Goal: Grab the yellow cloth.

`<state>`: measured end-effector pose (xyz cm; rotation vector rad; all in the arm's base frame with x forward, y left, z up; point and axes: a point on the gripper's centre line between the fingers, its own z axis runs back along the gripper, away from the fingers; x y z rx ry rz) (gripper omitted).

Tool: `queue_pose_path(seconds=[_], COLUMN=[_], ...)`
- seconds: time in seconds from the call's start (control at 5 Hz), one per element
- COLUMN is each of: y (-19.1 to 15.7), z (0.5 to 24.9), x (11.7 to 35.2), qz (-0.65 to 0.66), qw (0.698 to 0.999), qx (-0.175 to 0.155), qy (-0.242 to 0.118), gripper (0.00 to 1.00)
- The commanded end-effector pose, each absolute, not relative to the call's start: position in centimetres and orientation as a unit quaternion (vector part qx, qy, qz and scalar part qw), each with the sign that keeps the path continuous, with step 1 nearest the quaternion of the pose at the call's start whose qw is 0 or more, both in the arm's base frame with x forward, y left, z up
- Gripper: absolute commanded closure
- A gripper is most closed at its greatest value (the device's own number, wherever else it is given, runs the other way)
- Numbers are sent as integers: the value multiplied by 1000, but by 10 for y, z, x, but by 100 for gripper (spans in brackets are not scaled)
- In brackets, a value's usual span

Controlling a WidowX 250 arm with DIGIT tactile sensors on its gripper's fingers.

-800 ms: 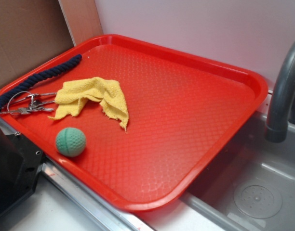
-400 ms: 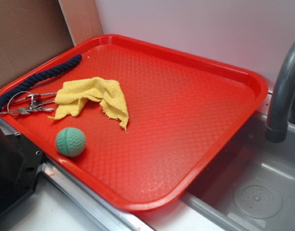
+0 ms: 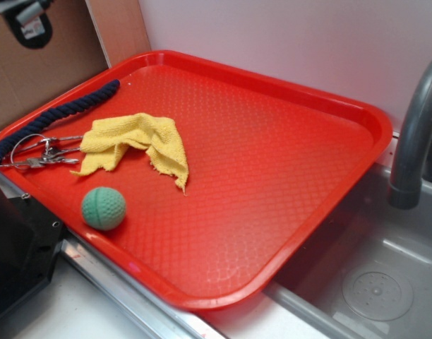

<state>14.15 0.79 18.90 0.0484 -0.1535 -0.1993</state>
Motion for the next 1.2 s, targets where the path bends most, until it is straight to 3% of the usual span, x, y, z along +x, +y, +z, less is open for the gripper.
queue_pose_path(seconds=[0.0,0.2,0.4,0.6,0.8,1.0], y=[10,10,13,10,-3,-7], z=[111,67,44,32,42,47], x=[220,247,253,238,217,203], qz=[-241,-272,-293,-305,-317,-308], qw=[961,954,951,949,945,947], qx=[77,61,25,-2,-7,-20], qy=[-113,-111,-99,-80,-76,-83], gripper=[0,0,0,0,0,100])
